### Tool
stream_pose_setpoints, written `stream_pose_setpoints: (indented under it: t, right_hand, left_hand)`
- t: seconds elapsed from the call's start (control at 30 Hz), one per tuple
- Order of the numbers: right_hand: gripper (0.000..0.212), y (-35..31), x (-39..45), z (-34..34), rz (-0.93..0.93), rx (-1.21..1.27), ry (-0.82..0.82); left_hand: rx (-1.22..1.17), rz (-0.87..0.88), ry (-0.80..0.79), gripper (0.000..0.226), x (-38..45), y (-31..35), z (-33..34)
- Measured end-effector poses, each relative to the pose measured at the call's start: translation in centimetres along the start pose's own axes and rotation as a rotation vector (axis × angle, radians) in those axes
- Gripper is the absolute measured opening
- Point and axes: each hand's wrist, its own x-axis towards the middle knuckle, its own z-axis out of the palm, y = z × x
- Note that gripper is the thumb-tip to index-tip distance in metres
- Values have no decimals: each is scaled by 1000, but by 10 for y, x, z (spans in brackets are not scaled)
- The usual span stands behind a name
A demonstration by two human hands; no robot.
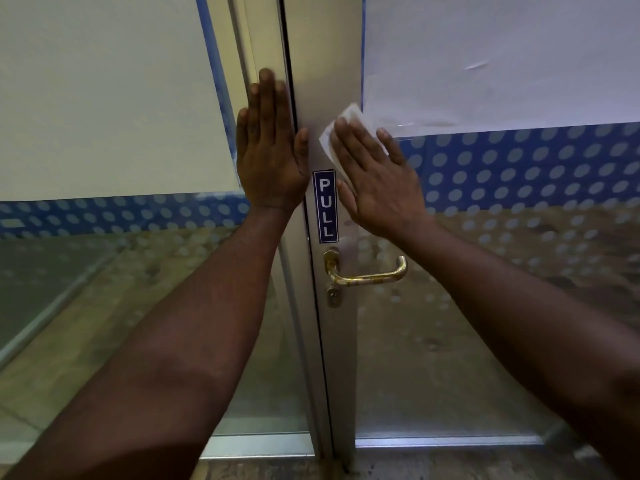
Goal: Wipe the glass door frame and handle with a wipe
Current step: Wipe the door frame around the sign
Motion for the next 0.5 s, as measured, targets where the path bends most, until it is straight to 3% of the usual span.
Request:
stream_pose_setpoints:
  t: [0.2,0.37,0.5]
  right_hand:
    - [64,-13,-62,20,-185,-32,-260]
    - [65,-10,-18,12,6,-13,-59]
    - [65,-22,-51,22,-133,-3,-211]
  left_hand:
    - [37,12,17,57,-2,0,-2]
    - [62,22,19,58,-5,-1,3]
    - [64,26,27,58,-5,-2,4]
